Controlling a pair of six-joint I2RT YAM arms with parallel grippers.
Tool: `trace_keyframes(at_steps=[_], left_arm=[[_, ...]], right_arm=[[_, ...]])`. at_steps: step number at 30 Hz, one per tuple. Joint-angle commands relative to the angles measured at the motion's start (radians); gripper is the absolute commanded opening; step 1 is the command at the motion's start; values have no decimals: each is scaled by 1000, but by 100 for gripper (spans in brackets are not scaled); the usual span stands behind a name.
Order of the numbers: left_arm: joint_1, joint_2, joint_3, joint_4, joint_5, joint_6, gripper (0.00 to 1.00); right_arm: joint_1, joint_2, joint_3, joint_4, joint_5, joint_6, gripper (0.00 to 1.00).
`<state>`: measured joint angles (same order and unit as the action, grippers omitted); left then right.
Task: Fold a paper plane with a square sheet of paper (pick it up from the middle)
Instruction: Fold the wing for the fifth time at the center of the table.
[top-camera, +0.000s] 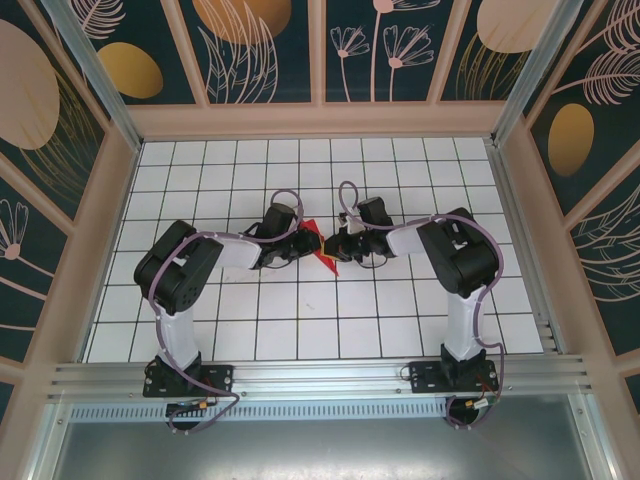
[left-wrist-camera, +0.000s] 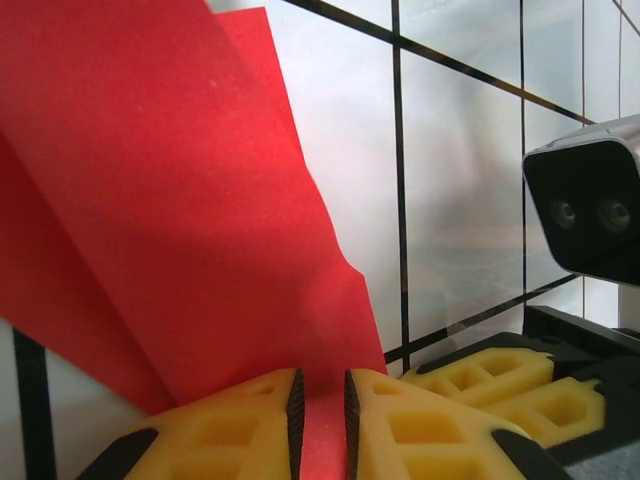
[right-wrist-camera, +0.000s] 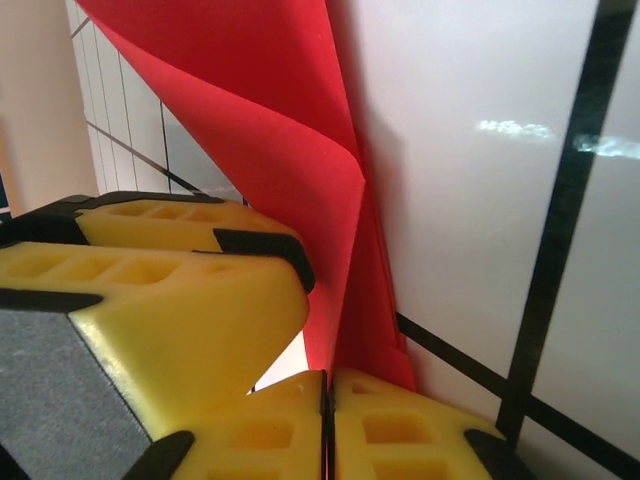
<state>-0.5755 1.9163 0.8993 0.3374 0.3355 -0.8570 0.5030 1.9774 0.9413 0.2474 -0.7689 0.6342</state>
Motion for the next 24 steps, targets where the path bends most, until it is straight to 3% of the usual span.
trace_keyframes(at_steps=[1, 15, 24], left_arm=[[1, 35, 18, -72, -76, -5, 22], [1, 46, 41, -116, -99, -29, 22], [1, 3, 49, -111, -82, -18, 25]], right_arm=[[5, -40, 9, -67, 16, -30, 17], [39, -84, -28, -131, 66, -72, 23], [33, -55, -53, -88, 71, -66, 4]])
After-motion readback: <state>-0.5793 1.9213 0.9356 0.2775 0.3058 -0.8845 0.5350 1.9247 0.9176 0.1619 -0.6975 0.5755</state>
